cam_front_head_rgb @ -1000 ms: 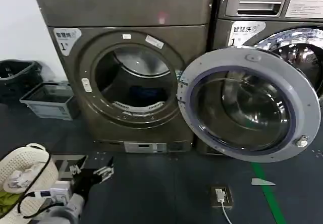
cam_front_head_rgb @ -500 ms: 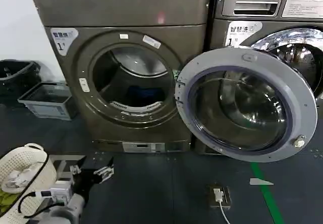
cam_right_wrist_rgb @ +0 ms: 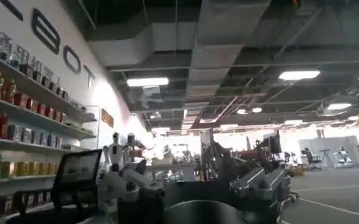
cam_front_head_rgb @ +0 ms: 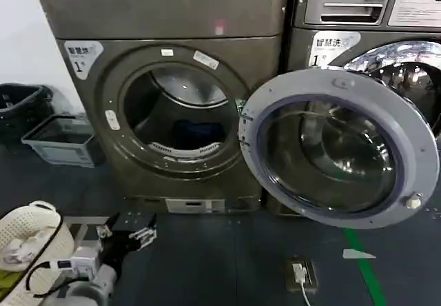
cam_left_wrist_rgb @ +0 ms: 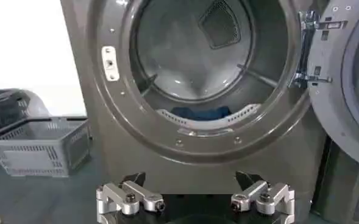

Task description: Grasp the clothes from the dryer.

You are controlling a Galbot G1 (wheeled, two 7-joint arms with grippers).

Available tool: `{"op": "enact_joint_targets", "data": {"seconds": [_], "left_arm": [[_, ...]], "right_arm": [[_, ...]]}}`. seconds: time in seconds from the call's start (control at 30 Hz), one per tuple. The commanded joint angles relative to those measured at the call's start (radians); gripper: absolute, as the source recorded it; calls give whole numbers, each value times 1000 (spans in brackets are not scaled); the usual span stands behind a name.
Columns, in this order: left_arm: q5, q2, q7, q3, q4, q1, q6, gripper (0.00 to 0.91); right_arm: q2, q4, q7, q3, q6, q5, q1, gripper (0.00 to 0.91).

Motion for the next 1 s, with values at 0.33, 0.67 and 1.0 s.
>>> {"op": "enact_joint_targets", "data": {"seconds": [0.33, 0.67, 1.0], "left_arm": [[-2, -5, -5, 14, 9, -11, 49, 907], [4, -11, -5, 14, 13, -15, 49, 907], [6, -10, -1, 13, 20, -15, 49, 907]], "right_arm": [[1, -2, 4, 0, 8, 7, -8, 907], [3, 1, 5, 4, 6, 8, -10, 907], [11, 2, 5, 3, 7, 7, -9, 907]]}}
